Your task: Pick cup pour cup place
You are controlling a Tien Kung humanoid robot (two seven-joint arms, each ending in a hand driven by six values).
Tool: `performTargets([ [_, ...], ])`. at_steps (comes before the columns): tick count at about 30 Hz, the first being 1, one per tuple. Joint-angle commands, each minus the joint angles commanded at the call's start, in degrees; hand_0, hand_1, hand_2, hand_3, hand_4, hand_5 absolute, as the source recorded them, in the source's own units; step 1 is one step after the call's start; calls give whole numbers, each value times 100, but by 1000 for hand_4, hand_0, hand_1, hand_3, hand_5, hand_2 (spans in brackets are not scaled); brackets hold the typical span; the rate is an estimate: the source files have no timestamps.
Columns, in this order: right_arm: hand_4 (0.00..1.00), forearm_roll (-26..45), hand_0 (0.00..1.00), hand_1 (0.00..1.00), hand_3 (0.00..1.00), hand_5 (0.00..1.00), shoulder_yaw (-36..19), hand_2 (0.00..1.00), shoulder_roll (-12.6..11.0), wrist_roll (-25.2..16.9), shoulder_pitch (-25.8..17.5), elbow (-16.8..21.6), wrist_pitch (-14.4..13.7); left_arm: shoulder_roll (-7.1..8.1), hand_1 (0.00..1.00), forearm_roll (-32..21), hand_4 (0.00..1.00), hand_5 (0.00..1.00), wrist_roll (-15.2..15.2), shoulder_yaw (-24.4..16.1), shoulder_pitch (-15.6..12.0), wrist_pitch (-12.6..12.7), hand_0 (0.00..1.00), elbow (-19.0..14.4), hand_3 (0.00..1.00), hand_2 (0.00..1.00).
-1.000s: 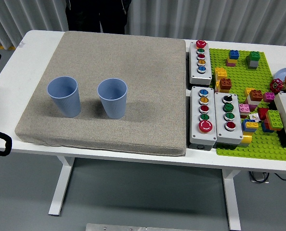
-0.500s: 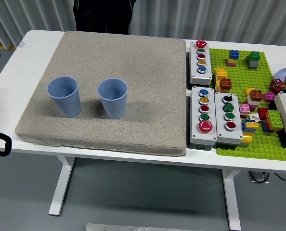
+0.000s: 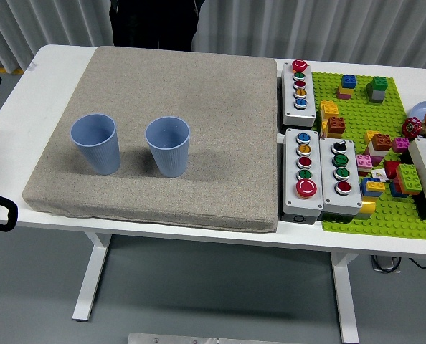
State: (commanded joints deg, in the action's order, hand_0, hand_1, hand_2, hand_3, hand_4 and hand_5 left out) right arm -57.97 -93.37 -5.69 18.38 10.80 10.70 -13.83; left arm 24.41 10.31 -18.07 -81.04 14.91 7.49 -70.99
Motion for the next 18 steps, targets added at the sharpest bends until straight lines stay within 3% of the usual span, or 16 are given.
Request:
performTargets([
  [18, 2, 7, 705, 634, 576, 149, 63, 574, -23, 177, 55, 2, 30, 14, 878, 19, 752, 998, 4, 1, 2, 2, 903, -134, 932, 931],
])
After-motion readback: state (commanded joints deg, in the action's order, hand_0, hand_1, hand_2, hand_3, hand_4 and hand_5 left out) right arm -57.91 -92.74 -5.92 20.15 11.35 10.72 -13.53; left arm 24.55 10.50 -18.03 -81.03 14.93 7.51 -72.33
